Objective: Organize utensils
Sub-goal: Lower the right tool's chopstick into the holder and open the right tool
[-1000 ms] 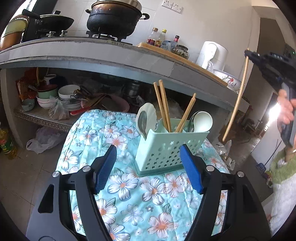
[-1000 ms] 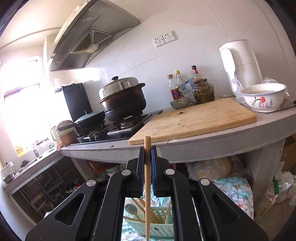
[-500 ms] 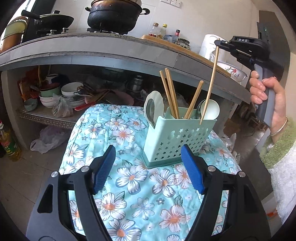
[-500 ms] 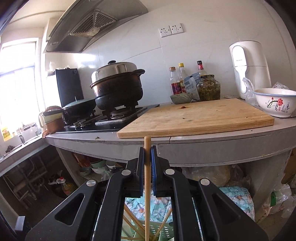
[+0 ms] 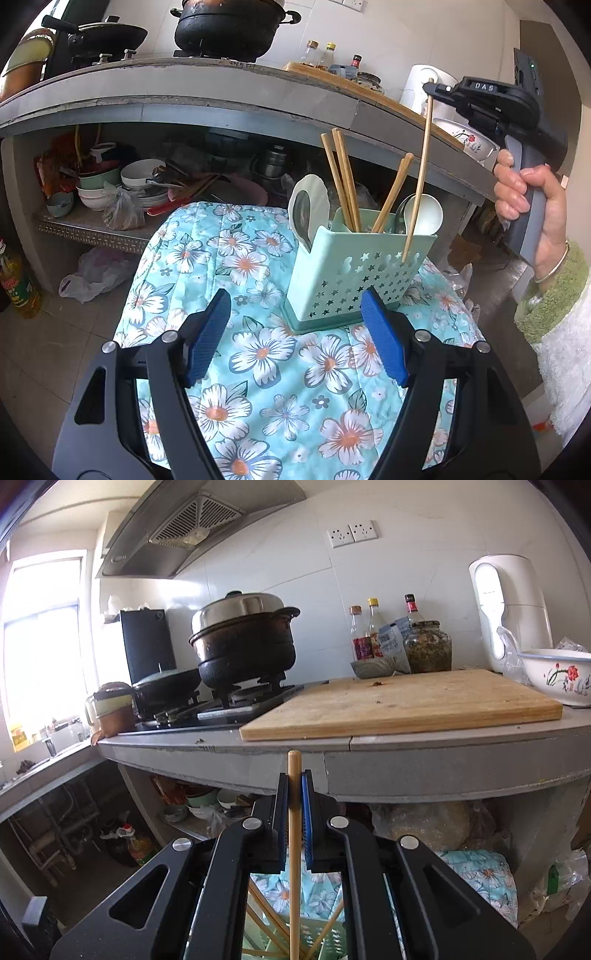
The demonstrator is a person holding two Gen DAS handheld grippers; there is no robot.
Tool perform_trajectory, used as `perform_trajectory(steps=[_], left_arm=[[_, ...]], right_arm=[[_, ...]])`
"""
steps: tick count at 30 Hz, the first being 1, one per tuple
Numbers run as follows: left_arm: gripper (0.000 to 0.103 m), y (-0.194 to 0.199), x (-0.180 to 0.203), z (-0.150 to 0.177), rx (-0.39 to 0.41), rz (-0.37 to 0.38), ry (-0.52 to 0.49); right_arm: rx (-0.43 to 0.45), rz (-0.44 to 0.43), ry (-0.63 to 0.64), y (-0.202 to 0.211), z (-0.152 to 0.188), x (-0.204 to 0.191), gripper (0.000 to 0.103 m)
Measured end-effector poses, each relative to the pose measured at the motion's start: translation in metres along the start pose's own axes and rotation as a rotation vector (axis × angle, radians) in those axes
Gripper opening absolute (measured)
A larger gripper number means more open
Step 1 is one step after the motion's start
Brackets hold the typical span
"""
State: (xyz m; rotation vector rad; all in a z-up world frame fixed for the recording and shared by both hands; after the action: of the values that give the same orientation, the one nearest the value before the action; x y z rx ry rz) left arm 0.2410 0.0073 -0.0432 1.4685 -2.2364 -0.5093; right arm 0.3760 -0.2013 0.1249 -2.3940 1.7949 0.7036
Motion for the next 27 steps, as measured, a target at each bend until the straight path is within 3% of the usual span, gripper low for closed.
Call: perform_trajectory(steps=[4,9,23,27], left_arm=[[0.069,0.001,0.001,0.000,0.001,0.000,0.001],[0.069,0.002,-0.001,0.001,0.003,-0.010,0.003],[0.069,0.002,-0.010,0.001,0.001,-0.023,0.019],[0.069,0.003,-0.010,0.003,-0.004,-0.024,0.024]], right_arm=[[0.059,-0.010,0.026,0.005,-0.024,-0.012,0.007],[0.073,0.007,0.066,-0.003,-0.028,-0.020,0.007],[-0.029,0.070,0.079,-0.029,0.031,0.008,0.007],[-0.117,0.087,0.098,-0.031,0.064,0.018,0.008]])
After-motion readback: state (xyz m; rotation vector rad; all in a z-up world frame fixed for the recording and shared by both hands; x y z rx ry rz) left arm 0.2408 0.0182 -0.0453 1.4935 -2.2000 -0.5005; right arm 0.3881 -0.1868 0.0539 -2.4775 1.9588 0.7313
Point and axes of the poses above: each gripper's, at about its wrist camera, not at the fingertips, and y roughly against the way its jaws point, x to its right, z to its underside, the point moved 9 cm from there along -y, roughly the way its jaws point, and after that the axes turned 9 degrees about -y, right-handed, at the moved point
